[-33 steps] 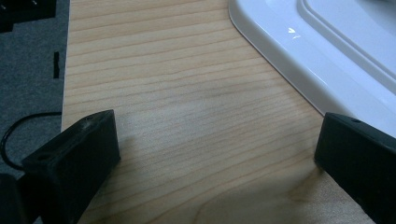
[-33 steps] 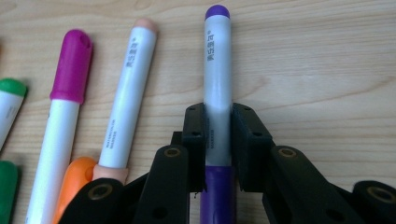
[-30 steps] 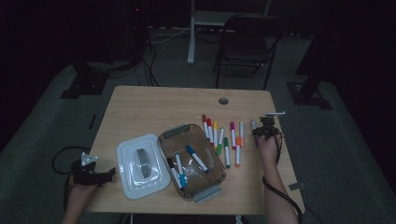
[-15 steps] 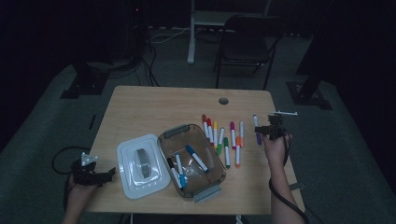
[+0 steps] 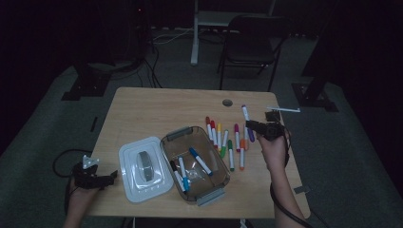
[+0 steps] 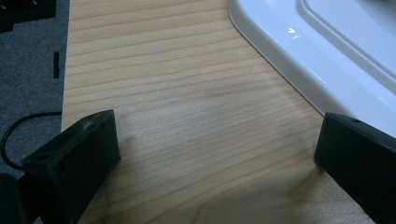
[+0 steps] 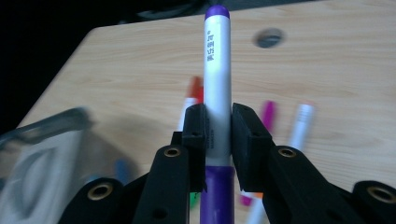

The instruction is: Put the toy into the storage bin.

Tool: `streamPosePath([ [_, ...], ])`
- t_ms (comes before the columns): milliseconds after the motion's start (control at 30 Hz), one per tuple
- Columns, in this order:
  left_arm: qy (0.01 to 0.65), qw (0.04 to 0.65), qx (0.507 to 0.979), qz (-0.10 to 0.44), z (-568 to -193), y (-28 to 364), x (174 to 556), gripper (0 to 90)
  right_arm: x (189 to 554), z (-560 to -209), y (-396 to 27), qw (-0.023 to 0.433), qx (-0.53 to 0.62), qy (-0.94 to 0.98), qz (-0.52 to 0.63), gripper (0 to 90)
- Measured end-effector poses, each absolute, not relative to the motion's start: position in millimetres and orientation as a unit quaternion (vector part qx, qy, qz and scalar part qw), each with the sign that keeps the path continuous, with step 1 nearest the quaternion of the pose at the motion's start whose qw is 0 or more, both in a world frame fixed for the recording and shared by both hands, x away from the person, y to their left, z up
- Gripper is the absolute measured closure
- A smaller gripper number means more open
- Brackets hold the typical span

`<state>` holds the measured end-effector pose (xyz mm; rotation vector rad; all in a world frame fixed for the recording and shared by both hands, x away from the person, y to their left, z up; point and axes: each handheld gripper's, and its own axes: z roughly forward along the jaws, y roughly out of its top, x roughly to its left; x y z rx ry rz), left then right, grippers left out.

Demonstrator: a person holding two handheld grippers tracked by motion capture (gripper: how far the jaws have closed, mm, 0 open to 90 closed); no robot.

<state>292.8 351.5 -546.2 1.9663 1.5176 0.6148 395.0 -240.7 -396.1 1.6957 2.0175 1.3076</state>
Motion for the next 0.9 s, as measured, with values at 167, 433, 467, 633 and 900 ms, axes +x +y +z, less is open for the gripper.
streamPosePath([
  [167,0.568,0.287,0.736,0.230,-546.2,351.5,292.8,0.5,384.9,-382.0,-211.9,0.087,0.538,0.702,0.459,76.9],
  [433,0.568,0.287,0.736,0.230,-546.2,351.6,292.9,0.5,364.8,-361.8,-163.5,0.054,0.475,0.733,0.484,76.9],
  [467,0.568,0.287,0.736,0.230,-546.1,351.6,292.9,0.5,362.1,-360.8,-156.9,0.049,0.468,0.738,0.485,76.9],
  [633,0.568,0.287,0.736,0.230,-546.2,351.5,292.8,0.5,354.5,-364.4,-122.5,0.019,0.437,0.761,0.478,76.9],
  [900,0.568,0.287,0.736,0.231,-546.2,351.6,292.9,0.5,349.0,-383.6,-77.5,-0.032,0.413,0.788,0.456,76.9],
])
